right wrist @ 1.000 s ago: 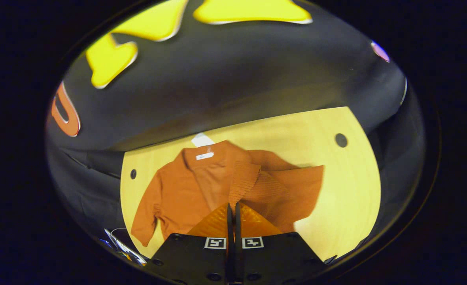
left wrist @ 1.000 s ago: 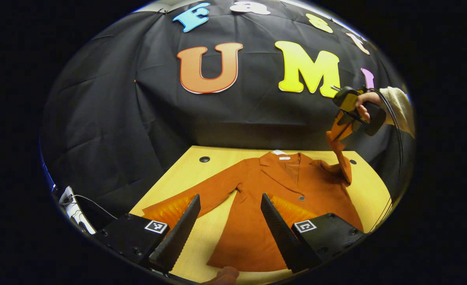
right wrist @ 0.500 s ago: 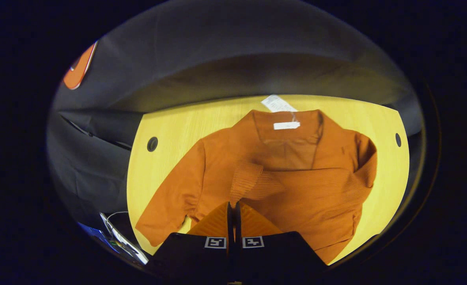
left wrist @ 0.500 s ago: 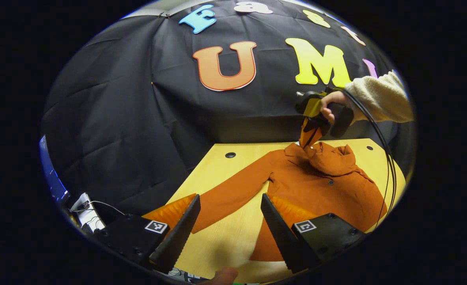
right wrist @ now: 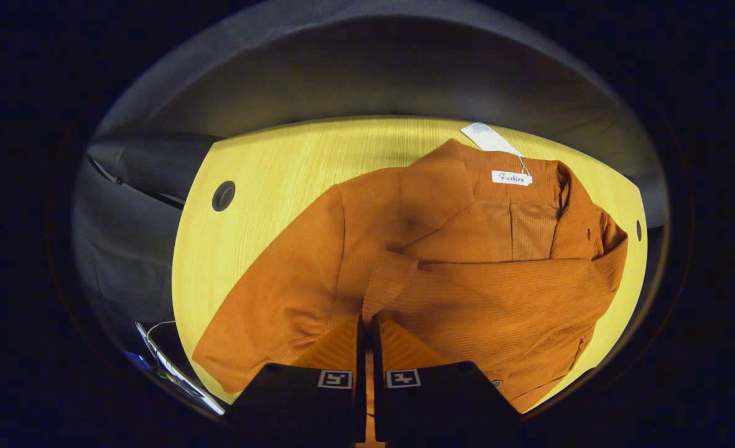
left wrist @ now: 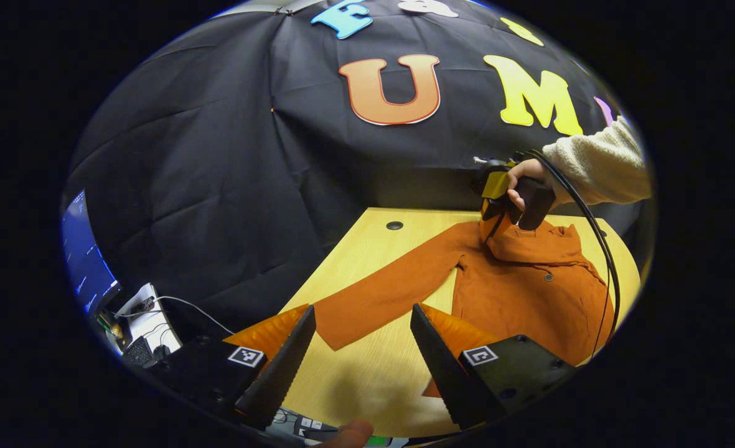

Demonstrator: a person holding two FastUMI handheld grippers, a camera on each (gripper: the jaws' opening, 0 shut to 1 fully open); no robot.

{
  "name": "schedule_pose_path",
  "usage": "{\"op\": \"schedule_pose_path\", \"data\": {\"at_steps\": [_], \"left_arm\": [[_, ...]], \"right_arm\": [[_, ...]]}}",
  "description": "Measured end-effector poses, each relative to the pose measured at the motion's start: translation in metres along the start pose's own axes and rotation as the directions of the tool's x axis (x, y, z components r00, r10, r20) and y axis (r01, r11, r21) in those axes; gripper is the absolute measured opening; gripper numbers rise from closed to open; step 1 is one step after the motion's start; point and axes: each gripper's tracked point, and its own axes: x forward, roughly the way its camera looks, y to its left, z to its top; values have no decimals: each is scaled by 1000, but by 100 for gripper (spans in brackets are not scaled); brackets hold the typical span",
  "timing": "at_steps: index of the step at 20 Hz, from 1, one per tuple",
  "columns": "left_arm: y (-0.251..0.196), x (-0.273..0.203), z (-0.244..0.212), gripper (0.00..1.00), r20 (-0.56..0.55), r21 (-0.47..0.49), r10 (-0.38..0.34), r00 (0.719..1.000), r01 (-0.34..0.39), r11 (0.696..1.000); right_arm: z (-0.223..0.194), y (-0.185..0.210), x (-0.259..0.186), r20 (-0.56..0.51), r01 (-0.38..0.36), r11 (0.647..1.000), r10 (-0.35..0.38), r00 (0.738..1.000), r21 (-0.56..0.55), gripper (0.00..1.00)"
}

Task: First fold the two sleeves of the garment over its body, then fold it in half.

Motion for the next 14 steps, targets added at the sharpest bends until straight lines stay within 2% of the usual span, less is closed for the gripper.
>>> {"op": "schedule_pose_path", "data": {"at_steps": [2, 3, 4, 5, 6, 7, 8, 10, 11, 14], "left_arm": [[-2, 2, -1, 100, -4, -3, -5, 1000, 5, 1000], [-3, 3, 0, 99, -4, 3, -8, 1000, 8, 1000], [-4, 4, -1, 100, -2, 12, -12, 1000, 12, 1000], [-6, 5, 0, 100, 5, 18, -18, 1000, 18, 1000], [-8, 7, 3, 100, 12, 16, -30, 999, 30, 999], [-10, 7, 6, 100, 24, 14, -43, 999, 42, 999], [-10, 11, 8, 100, 29, 10, -50, 998, 50, 999], [-5, 18, 8, 100, 18, -2, -53, 998, 53, 999], [2, 24, 9, 100, 11, -8, -34, 999, 34, 999], [20, 45, 5, 99, -18, -65, 20, 1000, -21, 998]], "right_arm": [[5, 6, -9, 23, -54, 998, 54, 998, 35, 16], [9, 7, -19, 41, -78, 996, 76, 996, 46, 34], [13, 4, -29, 59, -86, 995, 84, 995, 42, 34], [17, -2, -40, 77, -89, 995, 86, 993, 37, 38], [19, -5, -51, 91, -99, 995, 96, 991, 33, 53], [22, -10, -64, 106, -106, 994, 102, 989, 31, 58], [23, -18, -77, 124, -114, 993, 110, 986, 27, 67], [25, -35, -106, 178, -117, 993, 116, 977, -3, 76], [23, -48, -121, 206, -101, 994, 106, 973, -34, 89], [2, -85, -161, 277, -63, 992, 92, 957, -112, 98]]}}
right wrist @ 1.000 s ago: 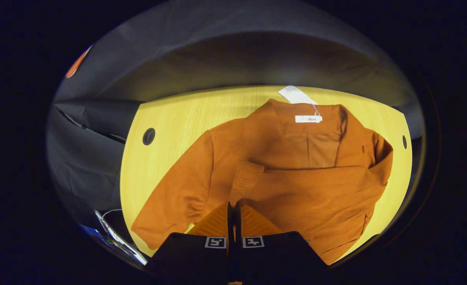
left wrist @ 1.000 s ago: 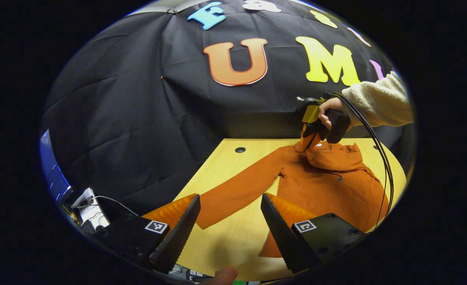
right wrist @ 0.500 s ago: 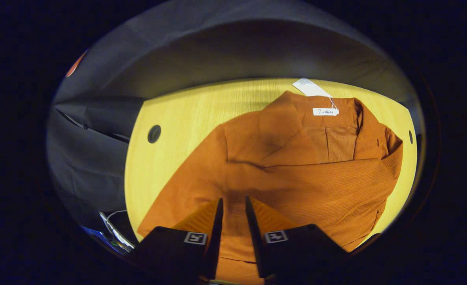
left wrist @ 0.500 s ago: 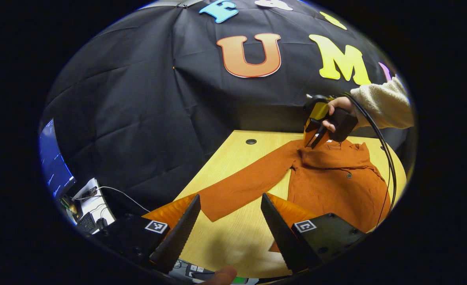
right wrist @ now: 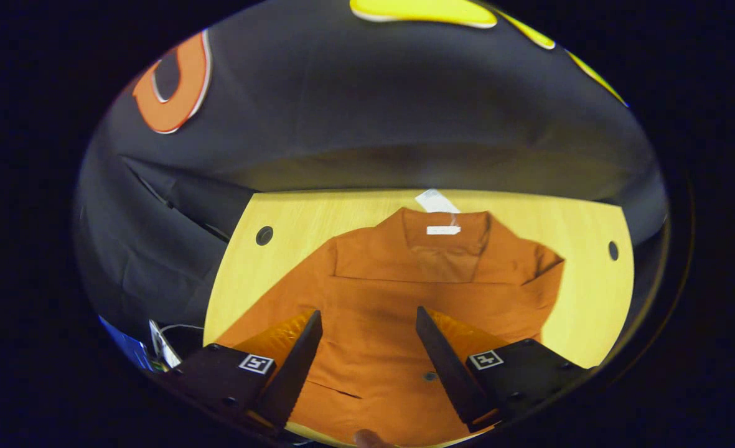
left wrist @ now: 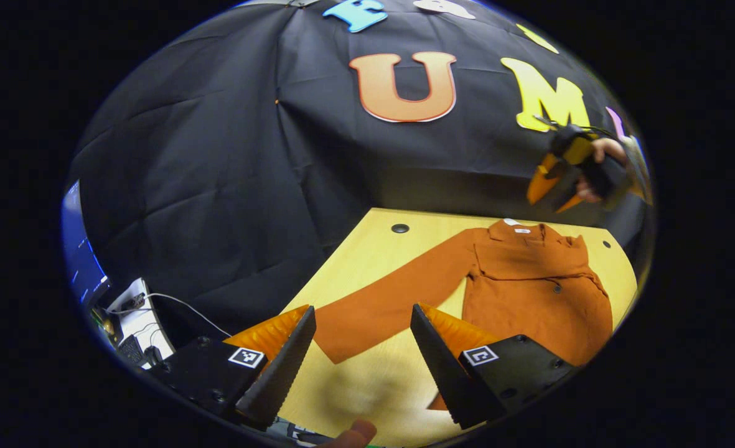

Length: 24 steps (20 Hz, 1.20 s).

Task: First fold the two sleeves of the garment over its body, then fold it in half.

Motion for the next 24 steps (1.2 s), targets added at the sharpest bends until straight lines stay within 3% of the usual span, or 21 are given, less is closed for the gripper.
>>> {"op": "schedule_pose_path", "data": {"at_steps": [4, 9, 12, 15, 18, 20, 24], "left_arm": [[22, 31, -18, 100, -68, -62, 83, 994, -87, 994], [45, 71, -50, 100, -168, -98, 175, 970, -193, 976], [59, 91, -73, 100, -250, -125, 197, 948, -233, 964], [67, 107, -95, 100, -349, -192, 193, 917, -271, 943], [77, 116, -116, 100, -447, -251, 177, 877, -313, 916], [75, 122, -123, 100, -500, -280, 150, 853, -323, 904], [80, 131, -120, 99, -556, -287, 134, 820, -340, 895]], "right_arm": [[-34, -44, -65, 85, 26, 998, -22, 996, -54, 98], [-107, -83, -126, 134, 26, 1000, -24, 991, -15, 94], [-155, -111, -148, 144, 60, 998, -61, 988, 6, 98], [-202, -131, -147, 124, 92, 995, -96, 988, 39, 94], [-251, -146, -146, 38, 114, 990, -117, 992, 79, 98], [-265, -151, -145, 4, 123, 987, -124, 992, 106, 94], [-273, -157, -147, -1, 129, 983, -130, 991, 133, 98]]}}
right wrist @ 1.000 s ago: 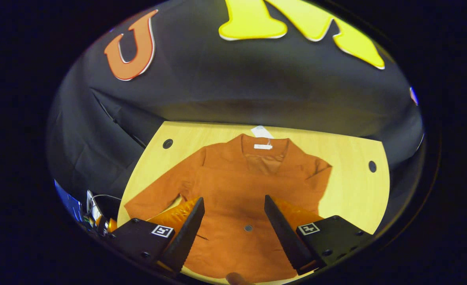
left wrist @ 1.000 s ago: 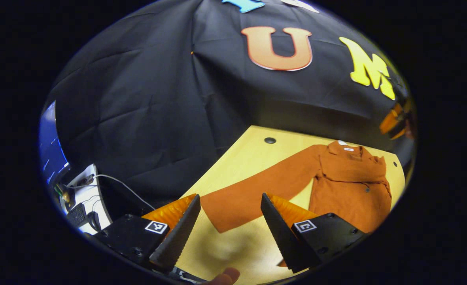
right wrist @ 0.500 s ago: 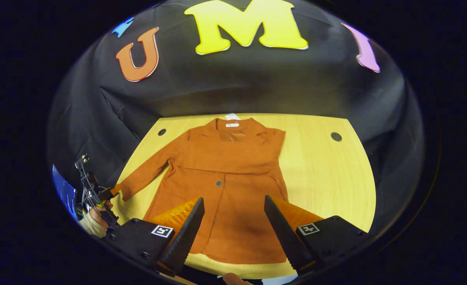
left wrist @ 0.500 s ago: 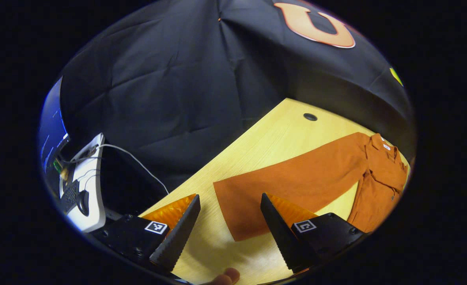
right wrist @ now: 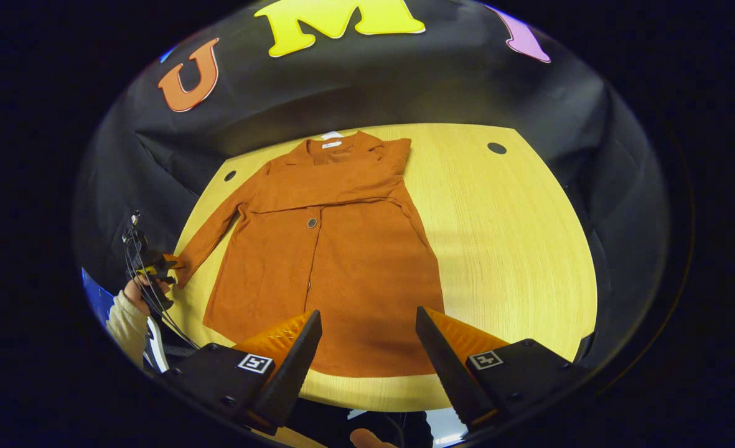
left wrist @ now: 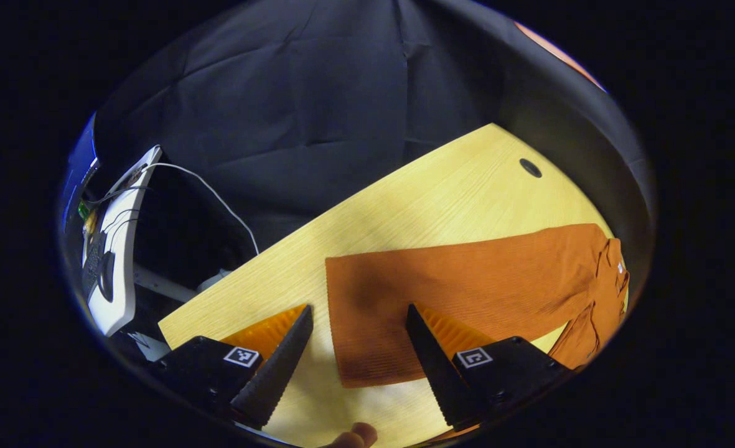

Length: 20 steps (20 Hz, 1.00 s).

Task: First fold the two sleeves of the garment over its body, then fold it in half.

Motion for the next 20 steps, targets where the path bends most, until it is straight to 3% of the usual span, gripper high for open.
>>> {"op": "schedule_pose_path", "data": {"at_steps": [4, 11, 13, 15, 16, 18, 20], "left_arm": [[1, 3, -5, 98, -162, -41, 11, 987, -17, 999], [0, 2, -4, 92, -409, -76, -10, 912, -23, 997], [-3, 2, -5, 70, -434, -95, -17, 901, -28, 995], [-7, 1, -4, 59, -437, -107, -27, 899, -22, 994], [-9, 1, -2, 41, -432, -111, -30, 902, -20, 994], [-12, 4, -5, 40, -419, -116, -37, 907, -13, 993], [-15, 3, -1, 23, -405, -100, -45, 913, 4, 995]], "right_arm": [[-1, -1, 5, -4, -13, 1000, 13, 1000, 24, 98], [1, -5, 10, -6, -40, 998, 40, 999, 56, 98], [1, -11, 11, 0, -44, 998, 44, 999, 49, 98], [-1, -21, 12, 11, -38, 998, 38, 999, 42, 98], [-4, -25, 13, 6, -40, 998, 39, 999, 40, 98], [-12, -34, 14, -8, -35, 999, 36, 999, 41, 98], [-15, -46, 15, -17, -30, 998, 31, 999, 54, 98]]}}
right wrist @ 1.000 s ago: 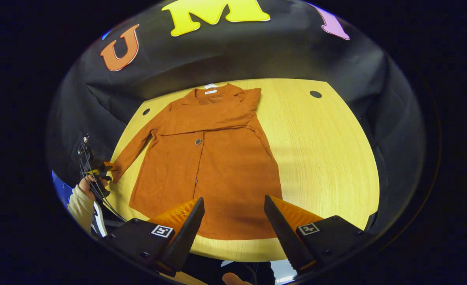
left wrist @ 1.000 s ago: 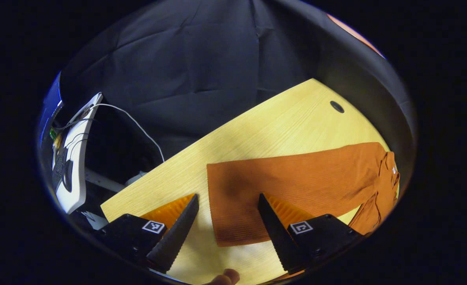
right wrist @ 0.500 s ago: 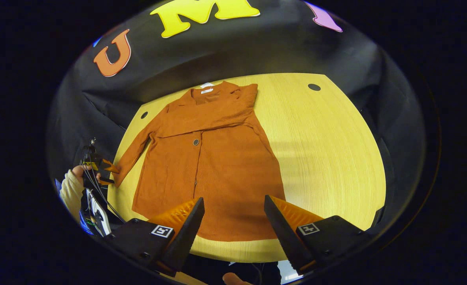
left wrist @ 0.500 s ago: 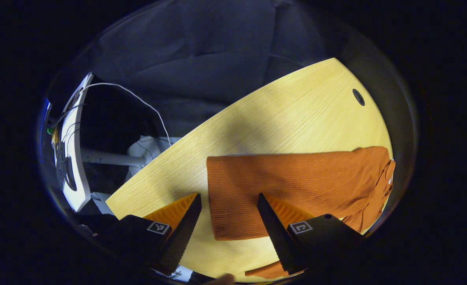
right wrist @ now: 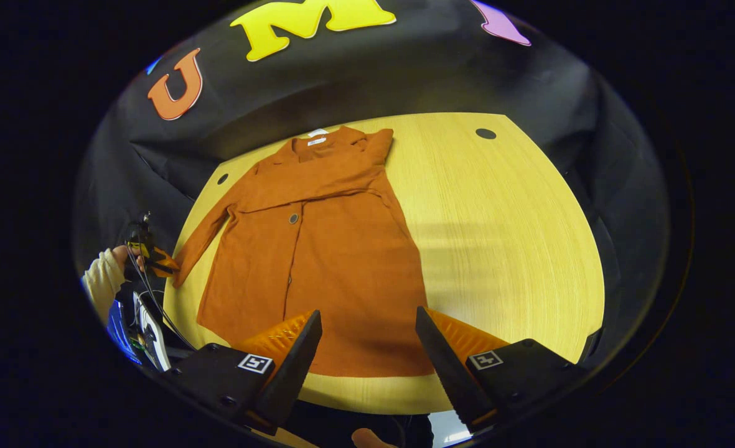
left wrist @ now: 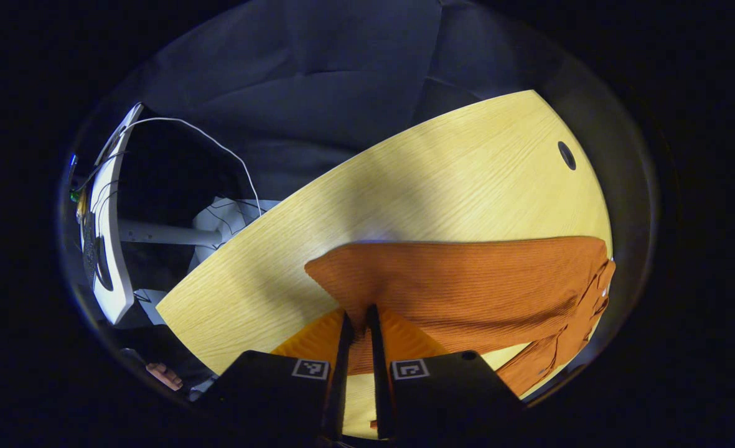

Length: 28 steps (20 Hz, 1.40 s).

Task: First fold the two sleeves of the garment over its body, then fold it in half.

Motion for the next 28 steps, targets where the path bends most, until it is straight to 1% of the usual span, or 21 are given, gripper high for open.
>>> {"op": "schedule_pose_path", "data": {"at_steps": [1, 4, 7, 9, 10, 11, 13, 15, 17, 19, 20, 23, 28], "left_arm": [[-1, -1, 0, 21, 6, 3, -11, 1000, 11, 1000], [-5, -2, 0, 5, 12, -7, -25, 1000, 26, 1000], [-13, -9, -2, 3, 25, -5, -42, 999, 42, 999], [-21, -21, 0, 3, 53, 20, -44, 998, 43, 999], [-29, -30, 1, 3, 69, 30, -60, 996, 58, 998], [-40, -39, 2, 3, 88, 49, -68, 994, 64, 997], [-65, -60, 3, 3, 118, 107, -95, 989, 82, 991], [-102, -80, 0, 3, 140, 175, -139, 980, 114, 978], [-139, -100, -8, 3, 157, 253, -172, 973, 129, 959], [-187, -120, -23, 3, 155, 319, -210, 965, 152, 935], [-210, -129, -28, 3, 163, 357, -220, 962, 150, 922], [-271, -147, -42, 3, 175, 465, -247, 953, 141, 874], [-359, -160, -95, 3, 137, 583, -292, 947, 161, 797]], "right_arm": [[-1, -5, 0, -4, -1, 1000, 1, 1000, 12, 98], [0, -23, 0, -10, 0, 999, 1, 1000, 51, 98], [3, -42, -2, -11, 3, 997, -2, 1000, 74, 98], [3, -53, 1, -24, -5, 997, 7, 1000, 77, 98], [3, -59, 4, -30, -2, 997, 5, 1000, 76, 94], [2, -64, 6, -34, -4, 997, 6, 999, 77, 98], [2, -72, 8, -40, -16, 997, 20, 999, 80, 98], [0, -77, 12, -54, -42, 996, 47, 997, 84, 98], [-2, -86, 16, -66, -50, 995, 55, 996, 85, 98], [-3, -95, 21, -76, -58, 993, 66, 995, 99, 98], [-2, -99, 22, -80, -60, 992, 68, 994, 107, 98], [-1, -115, 23, -77, -61, 993, 69, 995, 106, 98], [2, -140, 21, -76, -52, 994, 59, 995, 91, 98]]}}
